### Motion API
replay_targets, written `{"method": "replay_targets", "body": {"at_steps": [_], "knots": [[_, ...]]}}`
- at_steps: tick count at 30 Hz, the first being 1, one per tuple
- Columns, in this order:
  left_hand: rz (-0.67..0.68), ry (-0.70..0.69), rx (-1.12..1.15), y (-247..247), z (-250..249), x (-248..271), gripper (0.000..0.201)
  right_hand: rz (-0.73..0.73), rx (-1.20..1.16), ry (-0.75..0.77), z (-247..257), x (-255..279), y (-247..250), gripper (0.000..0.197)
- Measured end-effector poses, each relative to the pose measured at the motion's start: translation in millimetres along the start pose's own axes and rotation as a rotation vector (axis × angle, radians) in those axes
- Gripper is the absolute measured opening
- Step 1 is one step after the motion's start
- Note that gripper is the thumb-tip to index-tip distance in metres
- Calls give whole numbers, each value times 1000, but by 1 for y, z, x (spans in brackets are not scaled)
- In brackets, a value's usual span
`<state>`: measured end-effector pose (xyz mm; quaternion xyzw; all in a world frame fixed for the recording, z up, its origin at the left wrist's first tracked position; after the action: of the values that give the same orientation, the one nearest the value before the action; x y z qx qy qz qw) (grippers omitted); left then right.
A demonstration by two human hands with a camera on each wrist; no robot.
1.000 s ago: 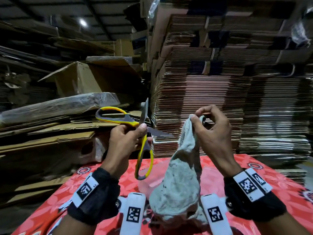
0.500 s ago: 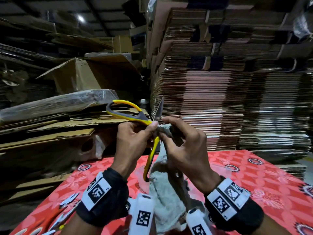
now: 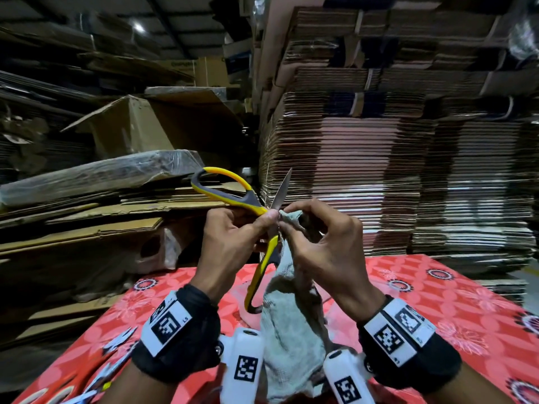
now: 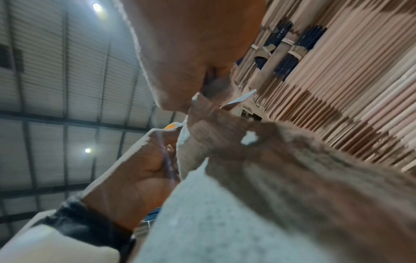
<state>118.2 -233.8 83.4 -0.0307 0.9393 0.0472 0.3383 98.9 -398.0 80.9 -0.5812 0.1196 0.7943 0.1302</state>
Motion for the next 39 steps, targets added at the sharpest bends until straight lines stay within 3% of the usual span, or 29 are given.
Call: {"method": "replay_targets", "body": {"at_steps": [7,15,18,22,31,39], "knots": [[24,2,-13,0,3,-1,14,-44,-145,-198,-15,-1,3,18],[46,-13,-11,2,2,-1,15,-124,-216,-232,-14,2,4,19],[53,-14,-14,1,0,0,14,-139,-230,-209,-11,5,4,18],[13,-13,27,1,0,-1,14,-148,-142,-69,1,9,0,18],[-58,32,67,3,5,-2,15,-24,-62,65,-6,8,-1,20],[-130,59,89,21,8,-10,13,60,-134,-16,-33,5,2,20]]}}
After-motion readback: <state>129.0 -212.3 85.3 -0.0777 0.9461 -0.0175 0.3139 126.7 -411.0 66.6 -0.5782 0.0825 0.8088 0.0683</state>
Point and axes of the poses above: each hand's wrist, its own x-axis away from the middle knuckle, its own y-axis out of the back of the hand, z = x × y, the point moved 5 cm from there along -x, towards the middle knuckle, and after that the axes turned 11 degrees about -x, right-handed, at the moved point
